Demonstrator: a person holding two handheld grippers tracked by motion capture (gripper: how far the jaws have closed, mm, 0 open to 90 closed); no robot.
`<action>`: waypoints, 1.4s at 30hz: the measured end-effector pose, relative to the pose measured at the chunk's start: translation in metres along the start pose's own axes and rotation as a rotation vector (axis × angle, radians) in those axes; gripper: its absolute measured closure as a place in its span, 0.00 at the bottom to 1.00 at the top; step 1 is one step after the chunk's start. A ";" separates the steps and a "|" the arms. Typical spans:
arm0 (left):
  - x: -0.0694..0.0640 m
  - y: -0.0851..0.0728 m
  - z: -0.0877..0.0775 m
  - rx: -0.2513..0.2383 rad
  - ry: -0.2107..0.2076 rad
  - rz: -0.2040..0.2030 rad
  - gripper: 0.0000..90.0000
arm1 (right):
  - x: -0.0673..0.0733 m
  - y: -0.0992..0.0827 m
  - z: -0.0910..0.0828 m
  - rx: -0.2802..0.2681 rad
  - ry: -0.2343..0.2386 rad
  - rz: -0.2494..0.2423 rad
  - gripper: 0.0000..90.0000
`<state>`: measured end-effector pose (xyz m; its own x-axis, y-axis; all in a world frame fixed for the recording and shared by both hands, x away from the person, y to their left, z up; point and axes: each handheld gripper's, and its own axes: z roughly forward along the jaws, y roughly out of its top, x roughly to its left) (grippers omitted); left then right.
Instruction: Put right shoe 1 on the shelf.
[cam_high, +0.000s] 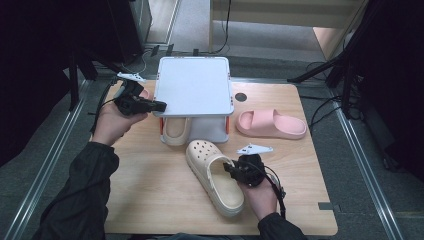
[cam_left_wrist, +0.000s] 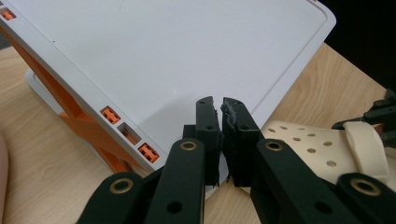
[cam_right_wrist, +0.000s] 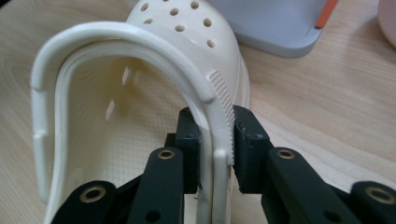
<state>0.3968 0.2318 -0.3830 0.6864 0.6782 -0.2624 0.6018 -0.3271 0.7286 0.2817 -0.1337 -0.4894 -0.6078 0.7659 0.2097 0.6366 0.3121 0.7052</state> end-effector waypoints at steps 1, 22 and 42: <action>0.000 0.000 0.000 -0.001 -0.001 -0.001 0.94 | -0.003 0.005 -0.001 -0.005 0.009 0.011 0.85; 0.001 -0.004 0.000 -0.027 -0.019 -0.017 0.94 | -0.026 0.067 0.012 -0.076 -0.091 0.045 0.85; 0.001 -0.006 0.000 -0.033 -0.019 -0.008 0.94 | -0.023 0.060 0.043 -0.065 -0.069 0.092 0.66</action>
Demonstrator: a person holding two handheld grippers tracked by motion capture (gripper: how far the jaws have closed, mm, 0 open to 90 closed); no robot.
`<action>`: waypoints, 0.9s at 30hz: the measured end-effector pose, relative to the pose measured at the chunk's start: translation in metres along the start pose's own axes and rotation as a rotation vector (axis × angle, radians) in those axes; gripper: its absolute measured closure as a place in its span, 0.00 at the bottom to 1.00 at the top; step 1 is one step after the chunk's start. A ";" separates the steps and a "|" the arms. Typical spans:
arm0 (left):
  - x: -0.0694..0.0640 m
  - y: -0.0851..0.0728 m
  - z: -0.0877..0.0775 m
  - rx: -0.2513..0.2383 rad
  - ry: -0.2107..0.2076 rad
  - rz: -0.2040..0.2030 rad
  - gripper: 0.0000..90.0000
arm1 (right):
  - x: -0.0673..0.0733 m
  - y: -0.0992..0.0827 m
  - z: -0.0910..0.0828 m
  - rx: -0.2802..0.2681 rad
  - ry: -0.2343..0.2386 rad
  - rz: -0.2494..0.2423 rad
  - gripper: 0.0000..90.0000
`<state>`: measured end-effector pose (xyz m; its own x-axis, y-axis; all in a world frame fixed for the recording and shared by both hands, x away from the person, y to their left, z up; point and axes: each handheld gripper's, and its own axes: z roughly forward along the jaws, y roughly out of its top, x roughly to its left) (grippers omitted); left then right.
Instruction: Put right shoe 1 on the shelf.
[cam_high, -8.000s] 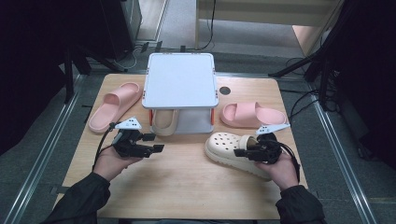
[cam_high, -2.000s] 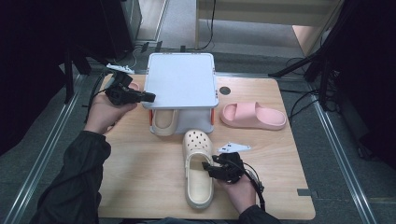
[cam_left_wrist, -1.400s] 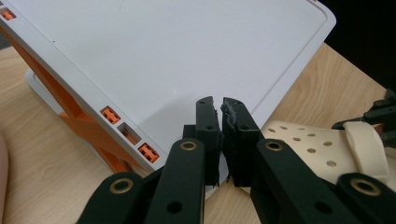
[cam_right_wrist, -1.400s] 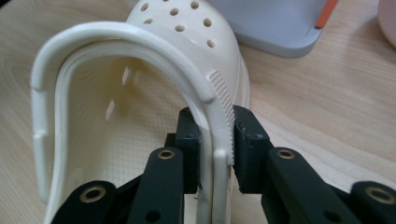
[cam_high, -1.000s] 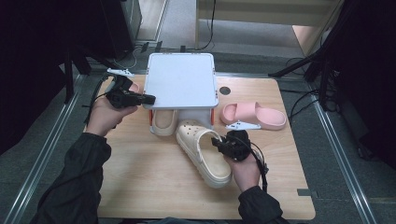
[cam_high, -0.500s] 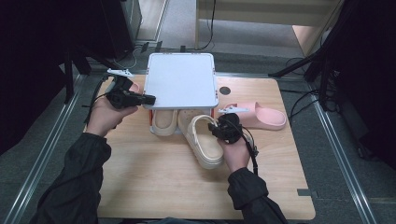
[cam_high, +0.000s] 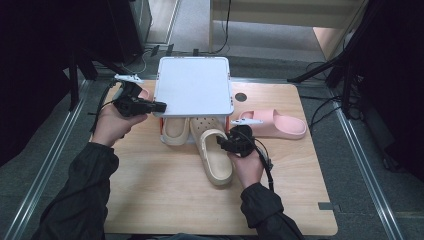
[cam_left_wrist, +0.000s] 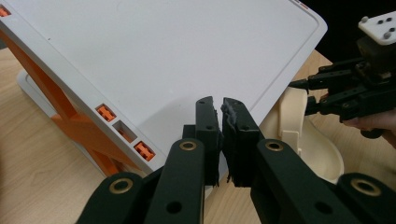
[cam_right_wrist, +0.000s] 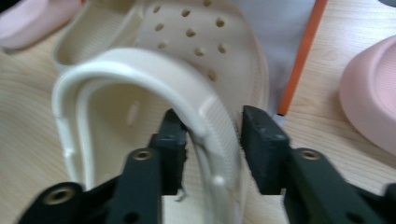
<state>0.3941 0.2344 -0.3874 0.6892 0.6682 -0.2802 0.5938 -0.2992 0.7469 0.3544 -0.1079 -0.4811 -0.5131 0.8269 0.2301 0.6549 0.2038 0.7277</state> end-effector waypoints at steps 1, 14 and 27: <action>0.000 0.000 0.000 0.000 0.000 -0.001 0.94 | 0.000 0.000 -0.002 -0.008 0.013 0.003 0.64; 0.000 -0.001 0.000 -0.008 -0.003 -0.003 0.94 | 0.002 -0.017 -0.059 -0.036 0.092 -0.045 0.70; 0.002 -0.005 -0.002 -0.022 -0.019 -0.018 0.95 | 0.010 -0.065 -0.071 -0.038 0.132 -0.070 0.99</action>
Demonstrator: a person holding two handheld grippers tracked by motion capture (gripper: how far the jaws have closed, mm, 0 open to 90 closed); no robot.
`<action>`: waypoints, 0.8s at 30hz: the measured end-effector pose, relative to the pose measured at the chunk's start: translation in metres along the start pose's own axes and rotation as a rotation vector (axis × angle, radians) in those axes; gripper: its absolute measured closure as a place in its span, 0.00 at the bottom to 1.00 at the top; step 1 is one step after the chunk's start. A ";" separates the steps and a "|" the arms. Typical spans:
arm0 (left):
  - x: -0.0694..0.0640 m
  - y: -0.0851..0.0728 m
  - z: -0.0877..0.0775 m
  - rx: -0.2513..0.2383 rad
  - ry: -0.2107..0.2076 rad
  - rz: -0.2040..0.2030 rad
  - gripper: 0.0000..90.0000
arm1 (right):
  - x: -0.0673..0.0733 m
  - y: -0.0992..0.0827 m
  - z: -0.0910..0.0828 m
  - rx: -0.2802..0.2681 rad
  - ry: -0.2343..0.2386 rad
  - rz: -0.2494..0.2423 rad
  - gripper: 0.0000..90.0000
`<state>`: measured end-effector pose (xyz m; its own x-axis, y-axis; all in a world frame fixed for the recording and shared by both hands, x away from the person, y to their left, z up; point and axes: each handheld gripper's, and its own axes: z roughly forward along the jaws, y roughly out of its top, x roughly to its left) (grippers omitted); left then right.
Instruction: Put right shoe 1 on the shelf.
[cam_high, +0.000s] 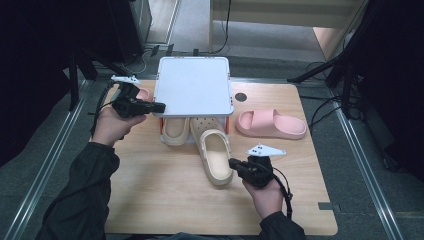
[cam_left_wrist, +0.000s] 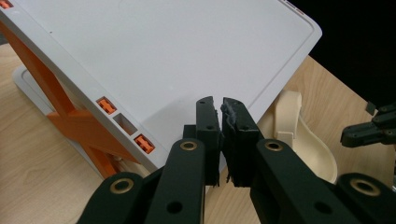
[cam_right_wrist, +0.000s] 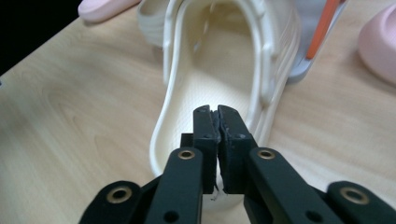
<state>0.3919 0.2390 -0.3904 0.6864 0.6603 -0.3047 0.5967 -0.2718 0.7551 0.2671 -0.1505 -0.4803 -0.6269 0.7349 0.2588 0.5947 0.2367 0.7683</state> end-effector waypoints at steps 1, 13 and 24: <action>0.000 0.000 0.000 0.000 -0.002 0.002 0.95 | 0.002 -0.004 -0.001 0.005 0.003 -0.004 1.00; 0.000 0.001 0.002 -0.004 -0.007 -0.001 0.95 | 0.019 -0.040 0.008 0.084 0.045 -0.055 1.00; 0.000 0.001 0.003 -0.002 -0.014 -0.005 0.95 | 0.022 -0.042 0.023 0.131 0.038 -0.079 1.00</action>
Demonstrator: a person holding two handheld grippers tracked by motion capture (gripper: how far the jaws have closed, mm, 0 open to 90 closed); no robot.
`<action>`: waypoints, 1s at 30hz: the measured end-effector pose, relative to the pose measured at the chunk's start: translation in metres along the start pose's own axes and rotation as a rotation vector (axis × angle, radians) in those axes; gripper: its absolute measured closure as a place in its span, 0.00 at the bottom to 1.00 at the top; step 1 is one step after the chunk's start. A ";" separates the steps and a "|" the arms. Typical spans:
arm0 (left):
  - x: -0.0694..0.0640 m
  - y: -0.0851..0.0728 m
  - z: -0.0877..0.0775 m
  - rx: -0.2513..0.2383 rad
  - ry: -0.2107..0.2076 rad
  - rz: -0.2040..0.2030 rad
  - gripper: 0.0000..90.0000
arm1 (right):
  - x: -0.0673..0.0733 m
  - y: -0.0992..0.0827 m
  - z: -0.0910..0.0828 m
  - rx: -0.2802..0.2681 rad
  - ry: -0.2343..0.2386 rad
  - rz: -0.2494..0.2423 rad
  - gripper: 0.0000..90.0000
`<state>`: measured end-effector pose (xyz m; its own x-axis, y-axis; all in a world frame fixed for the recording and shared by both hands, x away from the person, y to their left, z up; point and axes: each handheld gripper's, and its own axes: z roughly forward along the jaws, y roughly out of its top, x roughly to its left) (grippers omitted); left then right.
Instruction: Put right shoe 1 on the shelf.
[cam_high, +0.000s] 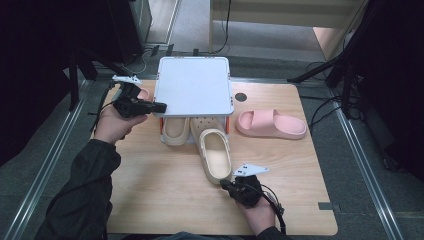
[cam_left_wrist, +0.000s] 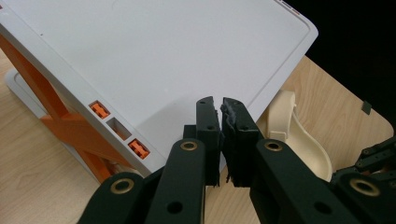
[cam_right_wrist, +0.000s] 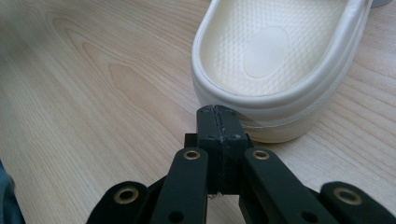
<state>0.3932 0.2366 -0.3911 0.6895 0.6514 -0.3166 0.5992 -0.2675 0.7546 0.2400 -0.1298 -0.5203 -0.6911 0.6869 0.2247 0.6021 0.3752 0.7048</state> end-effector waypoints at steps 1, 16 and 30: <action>0.000 0.000 0.000 0.000 0.000 0.000 0.95 | 0.001 0.001 0.001 0.001 0.002 0.004 1.00; -0.003 0.000 0.000 0.004 0.017 0.007 0.95 | 0.012 0.025 0.018 -0.032 0.005 -0.079 1.00; -0.003 0.000 0.000 0.003 0.015 0.003 0.95 | -0.008 0.061 0.044 -0.034 0.020 -0.064 0.99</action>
<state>0.3915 0.2345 -0.3903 0.6849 0.6614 -0.3057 0.5984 -0.2712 0.7539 0.2995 -0.0847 -0.5092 -0.7358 0.6494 0.1919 0.5428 0.3962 0.7405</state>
